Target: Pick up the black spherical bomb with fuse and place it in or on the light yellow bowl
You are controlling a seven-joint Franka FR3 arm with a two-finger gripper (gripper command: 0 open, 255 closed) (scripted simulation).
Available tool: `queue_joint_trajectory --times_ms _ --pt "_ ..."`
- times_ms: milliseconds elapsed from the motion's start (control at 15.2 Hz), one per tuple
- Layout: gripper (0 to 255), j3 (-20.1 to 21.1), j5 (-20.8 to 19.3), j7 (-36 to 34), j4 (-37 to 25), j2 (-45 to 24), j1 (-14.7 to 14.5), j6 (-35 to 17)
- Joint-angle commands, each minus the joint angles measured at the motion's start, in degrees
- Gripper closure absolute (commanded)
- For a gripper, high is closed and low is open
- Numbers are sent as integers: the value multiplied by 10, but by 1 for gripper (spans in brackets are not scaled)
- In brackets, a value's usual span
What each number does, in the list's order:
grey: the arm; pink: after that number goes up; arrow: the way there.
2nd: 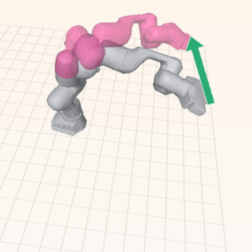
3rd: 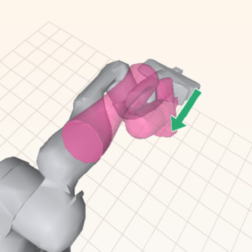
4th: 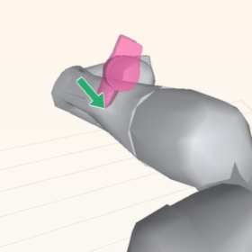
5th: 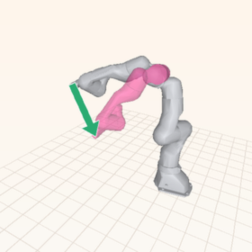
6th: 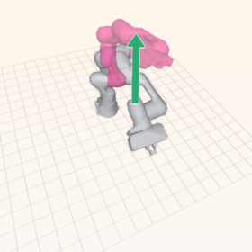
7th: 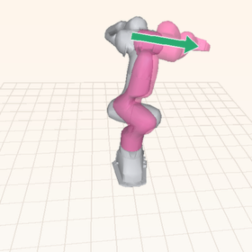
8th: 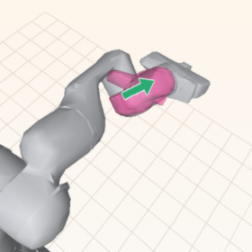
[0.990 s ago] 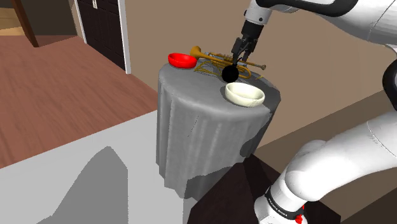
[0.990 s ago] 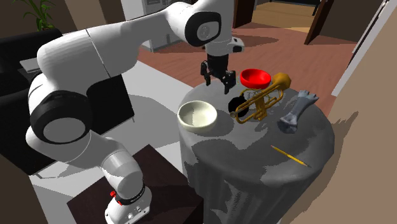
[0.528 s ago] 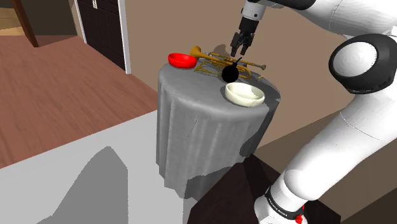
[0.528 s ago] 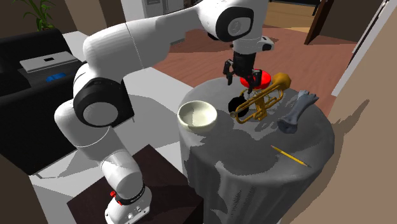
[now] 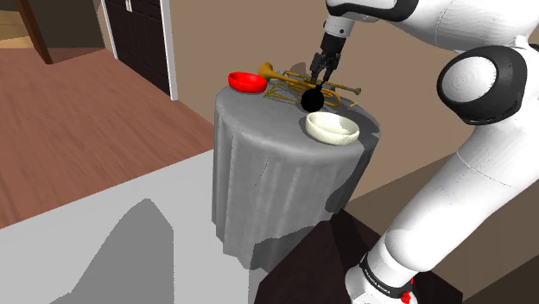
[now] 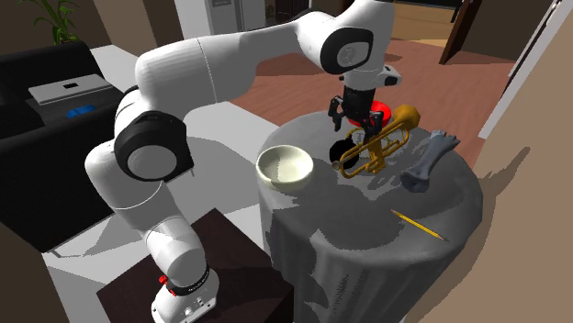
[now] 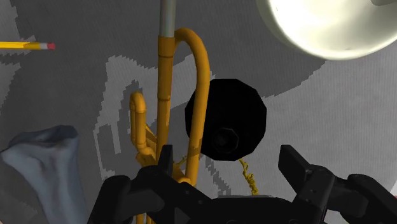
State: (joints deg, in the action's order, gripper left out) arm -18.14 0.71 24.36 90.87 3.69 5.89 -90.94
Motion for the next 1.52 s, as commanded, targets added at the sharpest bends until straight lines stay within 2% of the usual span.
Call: queue_joint_trajectory --times_ms 0,462,528,1056,1452 --pt "0 1 -1 -2 15 3 -1 -12" --pt "0 1 -1 -2 14 3 -1 -12" --pt "255 1 -1 -2 14 3 -1 -12" --pt "255 1 -1 -1 19 4 -1 -15" --pt "255 -1 4 0 -42 -12 0 30"
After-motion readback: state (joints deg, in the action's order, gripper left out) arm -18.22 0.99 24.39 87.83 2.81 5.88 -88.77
